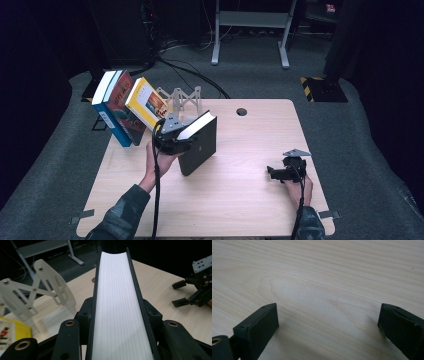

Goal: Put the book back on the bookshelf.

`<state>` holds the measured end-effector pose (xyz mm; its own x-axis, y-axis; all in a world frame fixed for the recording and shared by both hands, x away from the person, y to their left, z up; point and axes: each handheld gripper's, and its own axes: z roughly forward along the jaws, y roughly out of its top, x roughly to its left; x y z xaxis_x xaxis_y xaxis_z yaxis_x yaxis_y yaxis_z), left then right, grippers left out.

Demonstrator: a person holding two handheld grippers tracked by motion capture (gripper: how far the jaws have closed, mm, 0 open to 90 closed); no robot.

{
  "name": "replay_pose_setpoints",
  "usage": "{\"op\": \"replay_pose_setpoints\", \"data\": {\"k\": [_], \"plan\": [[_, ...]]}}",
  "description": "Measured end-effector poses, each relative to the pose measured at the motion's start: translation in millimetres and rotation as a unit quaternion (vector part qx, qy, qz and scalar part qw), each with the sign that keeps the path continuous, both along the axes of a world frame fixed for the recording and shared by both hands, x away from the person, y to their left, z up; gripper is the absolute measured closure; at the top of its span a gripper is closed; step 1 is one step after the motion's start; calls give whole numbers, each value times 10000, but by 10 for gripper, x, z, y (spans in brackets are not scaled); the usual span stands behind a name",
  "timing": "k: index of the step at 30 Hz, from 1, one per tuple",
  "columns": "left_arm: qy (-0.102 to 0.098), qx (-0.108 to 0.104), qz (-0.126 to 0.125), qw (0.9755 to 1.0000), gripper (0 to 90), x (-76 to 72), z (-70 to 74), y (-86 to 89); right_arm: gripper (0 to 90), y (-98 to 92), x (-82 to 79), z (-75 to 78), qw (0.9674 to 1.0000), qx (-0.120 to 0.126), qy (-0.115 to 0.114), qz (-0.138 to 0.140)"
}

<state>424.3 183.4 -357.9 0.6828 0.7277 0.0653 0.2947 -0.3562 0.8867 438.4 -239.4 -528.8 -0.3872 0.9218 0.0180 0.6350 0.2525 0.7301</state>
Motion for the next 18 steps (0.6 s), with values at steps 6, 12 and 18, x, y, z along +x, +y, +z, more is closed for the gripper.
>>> {"op": "replay_pose_setpoints", "data": {"k": [6,12,18], "plan": [[33,-127,436,9990,542,23,86,223,27,13,-3,-1,10000,-38,13,-46],[58,-344,893,9954,542,49,165,374,27,17,-3,0,10000,-68,37,-39],[99,-362,1357,9900,541,119,188,454,26,18,-2,-1,10000,-67,34,-43]]}}
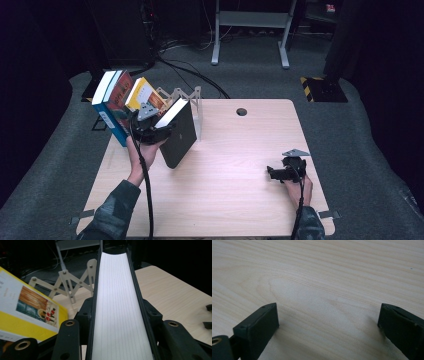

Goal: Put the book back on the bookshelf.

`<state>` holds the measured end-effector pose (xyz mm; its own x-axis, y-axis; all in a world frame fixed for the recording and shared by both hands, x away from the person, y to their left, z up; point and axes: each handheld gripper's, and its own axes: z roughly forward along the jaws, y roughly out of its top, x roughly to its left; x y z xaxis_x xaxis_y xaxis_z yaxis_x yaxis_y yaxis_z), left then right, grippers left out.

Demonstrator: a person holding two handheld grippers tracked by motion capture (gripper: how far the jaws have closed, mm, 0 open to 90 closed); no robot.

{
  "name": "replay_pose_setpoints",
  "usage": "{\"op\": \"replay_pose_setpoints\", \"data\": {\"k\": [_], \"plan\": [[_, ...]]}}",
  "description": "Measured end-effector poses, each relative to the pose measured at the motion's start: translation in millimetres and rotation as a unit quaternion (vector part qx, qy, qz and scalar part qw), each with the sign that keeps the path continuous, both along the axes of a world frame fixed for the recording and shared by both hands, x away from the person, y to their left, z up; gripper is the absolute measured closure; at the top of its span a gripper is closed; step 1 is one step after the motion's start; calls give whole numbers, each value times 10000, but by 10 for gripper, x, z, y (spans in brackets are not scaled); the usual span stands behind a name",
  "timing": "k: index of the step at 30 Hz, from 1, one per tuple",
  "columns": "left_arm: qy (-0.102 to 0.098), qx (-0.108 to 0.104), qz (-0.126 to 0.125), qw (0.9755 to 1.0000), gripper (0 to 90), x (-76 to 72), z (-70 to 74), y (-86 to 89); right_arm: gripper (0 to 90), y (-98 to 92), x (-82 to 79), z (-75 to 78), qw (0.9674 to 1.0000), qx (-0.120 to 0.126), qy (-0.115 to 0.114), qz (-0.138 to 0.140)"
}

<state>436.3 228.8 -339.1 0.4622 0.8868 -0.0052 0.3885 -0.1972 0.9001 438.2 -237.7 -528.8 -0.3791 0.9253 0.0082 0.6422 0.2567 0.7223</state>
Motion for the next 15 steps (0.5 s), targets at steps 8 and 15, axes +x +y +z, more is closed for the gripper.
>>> {"op": "replay_pose_setpoints", "data": {"k": [8,15], "plan": [[-15,-267,442,9987,541,271,3,-20,27,1,0,0,10000,-1,1,-2],[-36,-494,771,9958,541,624,-45,-123,27,7,4,-1,10000,17,-24,-23]]}}
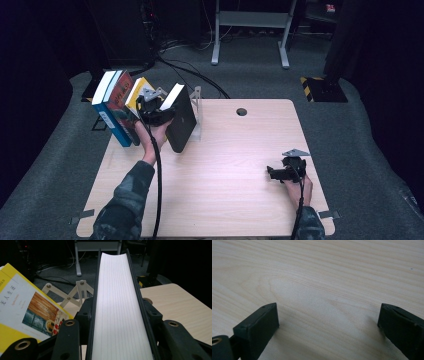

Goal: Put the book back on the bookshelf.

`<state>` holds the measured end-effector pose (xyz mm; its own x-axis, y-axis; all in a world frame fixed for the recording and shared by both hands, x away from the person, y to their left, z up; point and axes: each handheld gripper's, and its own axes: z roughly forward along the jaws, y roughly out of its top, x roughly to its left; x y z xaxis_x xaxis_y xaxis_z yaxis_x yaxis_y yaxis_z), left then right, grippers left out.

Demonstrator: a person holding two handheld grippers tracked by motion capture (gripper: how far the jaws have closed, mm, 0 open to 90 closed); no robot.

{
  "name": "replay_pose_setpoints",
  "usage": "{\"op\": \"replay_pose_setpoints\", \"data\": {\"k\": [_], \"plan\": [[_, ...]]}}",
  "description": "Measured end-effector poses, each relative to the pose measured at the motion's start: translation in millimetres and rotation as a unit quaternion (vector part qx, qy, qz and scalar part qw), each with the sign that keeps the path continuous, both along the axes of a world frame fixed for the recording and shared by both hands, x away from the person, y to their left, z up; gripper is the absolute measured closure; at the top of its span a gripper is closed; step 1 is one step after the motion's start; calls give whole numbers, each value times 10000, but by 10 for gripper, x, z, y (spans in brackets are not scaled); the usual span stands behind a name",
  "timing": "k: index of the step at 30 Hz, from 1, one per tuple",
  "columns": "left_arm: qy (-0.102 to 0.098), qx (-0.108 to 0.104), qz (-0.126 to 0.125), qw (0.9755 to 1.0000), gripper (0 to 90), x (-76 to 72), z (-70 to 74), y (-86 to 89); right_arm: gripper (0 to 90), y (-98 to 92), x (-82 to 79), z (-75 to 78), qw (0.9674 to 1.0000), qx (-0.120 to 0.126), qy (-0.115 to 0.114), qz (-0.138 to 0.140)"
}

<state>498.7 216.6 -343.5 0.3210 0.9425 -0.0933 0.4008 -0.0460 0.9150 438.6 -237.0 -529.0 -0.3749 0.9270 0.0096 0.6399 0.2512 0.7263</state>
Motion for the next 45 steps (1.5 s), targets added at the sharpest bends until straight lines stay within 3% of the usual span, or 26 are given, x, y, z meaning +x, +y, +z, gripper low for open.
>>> {"op": "replay_pose_setpoints", "data": {"k": [5,9,16,27,32,38,39,42,45], "plan": [[2,37,161,9999,541,160,-102,-51,29,1,-1,0,10000,0,-2,-2],[78,-230,260,9994,541,294,-173,-71,29,4,-2,0,10000,-9,3,-11],[106,-362,375,9986,540,487,-254,-153,29,7,-4,0,10000,-8,1,-40],[190,-832,689,9940,534,663,-380,-93,31,11,-6,-2,10000,11,-18,-64],[151,-799,748,9939,533,708,-380,-118,31,13,-6,-2,10000,11,-17,-67],[256,-651,736,9948,518,717,-367,-76,32,13,-9,-1,10000,-2,-5,-64],[257,-647,735,9949,504,703,-357,-62,33,12,-9,-2,10000,13,-21,-63],[142,-348,684,9970,402,617,-270,-22,33,12,-9,-2,10000,14,-19,-65],[119,-245,601,9978,314,510,-196,31,33,12,-8,-2,10000,15,-19,-65]]}}
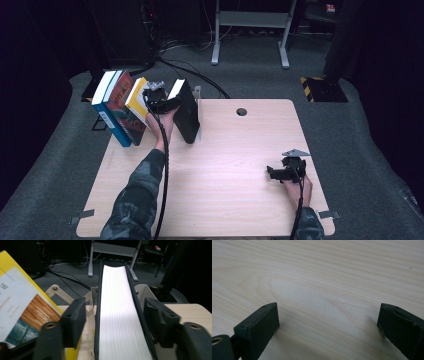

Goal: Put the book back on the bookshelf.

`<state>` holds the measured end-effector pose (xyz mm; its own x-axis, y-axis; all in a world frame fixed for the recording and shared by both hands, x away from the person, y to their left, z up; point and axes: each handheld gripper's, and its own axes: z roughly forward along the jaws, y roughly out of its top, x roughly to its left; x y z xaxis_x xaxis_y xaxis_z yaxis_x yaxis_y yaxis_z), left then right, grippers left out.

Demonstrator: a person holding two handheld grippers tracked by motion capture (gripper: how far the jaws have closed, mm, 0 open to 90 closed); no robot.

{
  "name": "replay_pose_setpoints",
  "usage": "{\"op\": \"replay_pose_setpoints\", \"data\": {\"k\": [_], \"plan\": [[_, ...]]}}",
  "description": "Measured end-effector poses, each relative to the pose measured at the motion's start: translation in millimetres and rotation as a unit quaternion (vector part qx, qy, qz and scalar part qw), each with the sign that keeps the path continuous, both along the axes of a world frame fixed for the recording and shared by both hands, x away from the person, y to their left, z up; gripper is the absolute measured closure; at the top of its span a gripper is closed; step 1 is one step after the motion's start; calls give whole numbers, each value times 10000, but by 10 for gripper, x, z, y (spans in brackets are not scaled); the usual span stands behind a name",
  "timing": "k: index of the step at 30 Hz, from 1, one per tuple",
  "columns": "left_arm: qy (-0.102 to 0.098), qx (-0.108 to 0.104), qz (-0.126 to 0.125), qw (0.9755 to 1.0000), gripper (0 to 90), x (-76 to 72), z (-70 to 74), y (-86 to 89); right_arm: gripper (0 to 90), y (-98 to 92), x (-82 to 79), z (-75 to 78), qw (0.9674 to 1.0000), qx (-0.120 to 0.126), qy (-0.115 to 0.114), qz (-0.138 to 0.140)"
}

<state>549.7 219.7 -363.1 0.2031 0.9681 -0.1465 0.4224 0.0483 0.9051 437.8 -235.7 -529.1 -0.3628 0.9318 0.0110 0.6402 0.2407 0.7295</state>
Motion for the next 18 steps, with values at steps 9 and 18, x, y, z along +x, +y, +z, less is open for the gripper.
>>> {"op": "replay_pose_setpoints", "data": {"k": [9,18], "plan": [[54,287,-547,9981,156,-402,93,174,26,0,-6,0,10000,-6,13,-25],[16,424,-898,9951,122,-833,-13,342,0,6,-14,-1,10000,-32,69,-23]]}}
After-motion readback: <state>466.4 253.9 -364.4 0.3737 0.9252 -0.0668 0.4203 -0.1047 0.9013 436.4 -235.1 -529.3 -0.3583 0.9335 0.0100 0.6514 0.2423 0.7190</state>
